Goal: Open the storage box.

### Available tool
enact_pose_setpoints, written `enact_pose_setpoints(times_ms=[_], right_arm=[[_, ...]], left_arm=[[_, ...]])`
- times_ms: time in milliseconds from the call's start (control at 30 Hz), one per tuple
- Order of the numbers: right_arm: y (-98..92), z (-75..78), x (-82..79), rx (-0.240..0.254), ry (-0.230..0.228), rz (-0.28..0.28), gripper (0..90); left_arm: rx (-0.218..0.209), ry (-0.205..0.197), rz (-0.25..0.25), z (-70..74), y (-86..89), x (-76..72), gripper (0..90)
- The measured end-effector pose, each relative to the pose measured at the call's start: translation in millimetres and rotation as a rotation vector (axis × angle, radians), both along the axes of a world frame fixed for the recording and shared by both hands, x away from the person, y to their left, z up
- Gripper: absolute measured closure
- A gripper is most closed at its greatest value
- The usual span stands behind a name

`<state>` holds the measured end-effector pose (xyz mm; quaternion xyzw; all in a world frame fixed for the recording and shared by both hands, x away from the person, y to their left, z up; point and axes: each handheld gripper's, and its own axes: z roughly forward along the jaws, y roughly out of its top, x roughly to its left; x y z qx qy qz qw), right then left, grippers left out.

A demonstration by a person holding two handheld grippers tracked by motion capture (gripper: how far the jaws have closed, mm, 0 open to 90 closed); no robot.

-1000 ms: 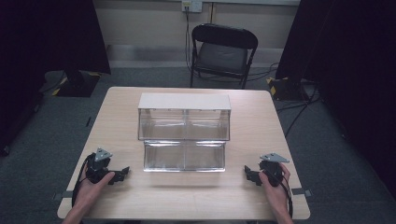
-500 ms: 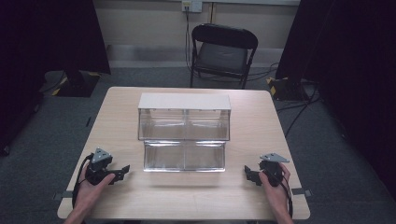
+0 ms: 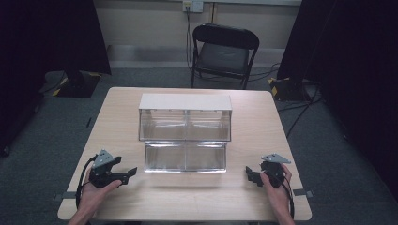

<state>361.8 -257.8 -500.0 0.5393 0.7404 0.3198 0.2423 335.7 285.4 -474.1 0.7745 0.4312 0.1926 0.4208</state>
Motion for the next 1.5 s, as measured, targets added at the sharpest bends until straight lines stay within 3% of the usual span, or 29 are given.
enact_pose_setpoints(times_ms=[167, 433, 900, 1133, 1267, 1500], right_arm=[[0.0, 0.0, 0.0, 0.0, 0.0, 0.0, 12.7], [0.0, 0.0, 0.0, -0.001, 0.0, 0.0, 12.7], [0.1, -0.1, 0.5, -0.001, 0.001, -0.003, 12.0], [0.0, -0.1, 0.5, 0.0, 0.001, -0.003, 12.0], [0.0, -0.1, 0.6, -0.001, 0.002, -0.003, 11.9], [0.0, -0.2, 1.1, 0.0, 0.002, -0.002, 11.4]], left_arm=[[-0.043, 0.01, -0.045, 2.9, -6.1, -2.7, 17.9], [-0.068, 0.022, -0.096, 4.0, -10.0, -7.9, 17.6], [-0.053, 0.022, -0.159, 5.6, -32.4, -4.9, 19.6], [-0.042, 0.013, -0.153, 3.7, -35.1, -3.0, 17.1], [-0.037, 0.007, -0.126, 2.5, -35.5, -0.1, 15.3], [-0.057, -0.009, -0.146, 5.4, -35.6, -2.3, 15.7]])
